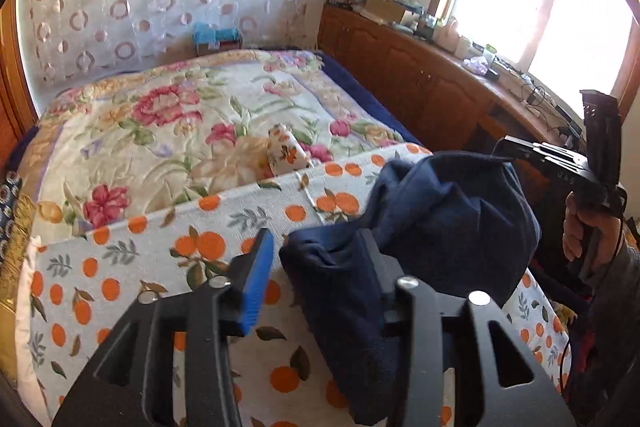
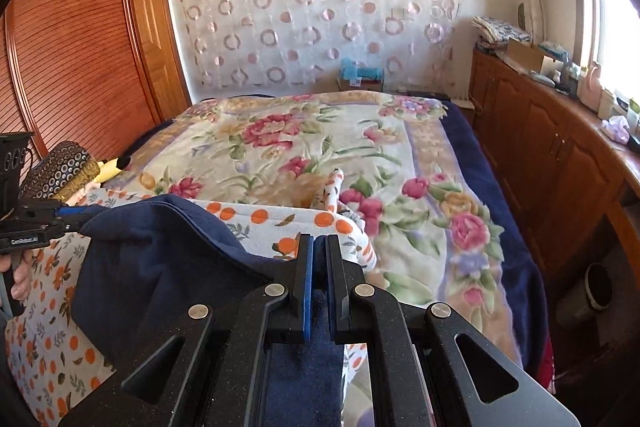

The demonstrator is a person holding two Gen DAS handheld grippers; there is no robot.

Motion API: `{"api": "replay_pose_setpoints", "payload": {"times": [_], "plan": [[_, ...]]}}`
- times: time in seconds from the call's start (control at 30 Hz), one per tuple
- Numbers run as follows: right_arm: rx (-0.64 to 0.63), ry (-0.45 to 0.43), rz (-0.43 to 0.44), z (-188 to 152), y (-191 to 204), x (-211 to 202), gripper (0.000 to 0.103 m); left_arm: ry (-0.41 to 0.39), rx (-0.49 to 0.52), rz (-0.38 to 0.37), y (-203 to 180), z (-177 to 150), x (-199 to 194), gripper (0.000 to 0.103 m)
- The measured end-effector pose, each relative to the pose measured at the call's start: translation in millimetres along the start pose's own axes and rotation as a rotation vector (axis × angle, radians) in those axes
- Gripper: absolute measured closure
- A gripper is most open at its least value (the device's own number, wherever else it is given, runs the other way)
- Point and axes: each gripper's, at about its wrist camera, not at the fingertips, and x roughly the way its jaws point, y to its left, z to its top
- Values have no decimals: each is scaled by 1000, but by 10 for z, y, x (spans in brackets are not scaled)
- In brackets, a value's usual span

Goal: Fold small clothes
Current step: 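Grasp the folded navy shirt bundle with both tools and lift it, then carry the lifted bundle with both tools onto the patterned cushion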

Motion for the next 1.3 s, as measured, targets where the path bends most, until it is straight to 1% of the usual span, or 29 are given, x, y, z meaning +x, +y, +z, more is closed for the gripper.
{"api": "replay_pose_setpoints", "payload": {"times": [0.07, 0.1, 0.13, 0.17, 0.2, 0.23, 0.27, 0.3, 0.33, 0.43, 0.5, 0.7, 0.77, 0.83, 0.87, 0.9, 0.93, 0.97, 1.0, 1.03, 1.07, 1.1, 1.13, 1.17, 1.2, 1.3], "plan": [[10, 2, -24, 25, 11, -69, 98, 2, 1, -16, 14, -5, -19, 50], [17, 0, -43, 52, 3, -104, 90, 6, 0, -24, 20, -11, -17, 42], [22, -8, -67, 139, -6, -134, 83, 15, -3, -27, 20, -57, -5, 40], [26, -21, -87, 157, 12, -192, 79, 27, -4, -27, 18, -88, 20, 40], [34, -31, -92, 143, 39, -254, 69, 46, -6, -28, 26, -109, 68, 40], [45, -40, -81, 121, 61, -330, 52, 76, -16, -34, 39, -165, 137, 40], [52, -43, -53, 66, 119, -325, 44, 94, -29, -40, 49, -199, 188, 40], [63, -32, -19, 25, 156, -338, 31, 116, -40, -47, 55, -234, 245, 40], [69, -6, 17, -27, 205, -315, 28, 132, -43, -48, 44, -262, 278, 40], [79, 86, 73, -161, 333, -161, 28, 164, -51, -61, 2, -335, 377, 40], [85, 137, 93, -217, 404, -60, 28, 183, -69, -83, -23, -371, 426, 40], [145, 213, 133, -232, 408, 166, 28, 180, -63, -101, -90, -375, 472, 40], [165, 236, 150, -204, 351, 201, 28, 173, -63, -111, -95, -368, 474, 41], [187, 257, 171, -203, 325, 237, 28, 173, -64, -118, -94, -362, 485, 49], [195, 259, 180, -171, 270, 272, 28, 172, -65, -118, -92, -353, 492, 52], [200, 261, 188, -165, 244, 271, 28, 171, -66, -121, -87, -345, 488, 59], [201, 262, 194, -154, 249, 275, 31, 170, -71, -131, -77, -338, 481, 69], [201, 261, 211, -171, 217, 275, 36, 172, -77, -139, -68, -335, 470, 73], [199, 262, 230, -169, 231, 289, 46, 171, -77, -153, -63, -326, 459, 82], [192, 260, 238, -153, 252, 276, 53, 167, -73, -165, -71, -315, 443, 88], [181, 254, 238, -149, 271, 253, 58, 159, -69, -175, -86, -306, 415, 90], [165, 249, 244, -140, 310, 225, 67, 145, -60, -186, -109, -298, 370, 91], [139, 249, 241, -133, 349, 199, 74, 129, -54, -205, -123, -295, 323, 92], [117, 249, 235, -148, 351, 217, 77, 108, -50, -236, -137, -289, 249, 92], [99, 239, 233, -147, 355, 184, 82, 92, -48, -249, -146, -285, 176, 93], [49, 196, 220, -88, 430, 25, 85, 54, -29, -274, -172, -283, -43, 94]]}}
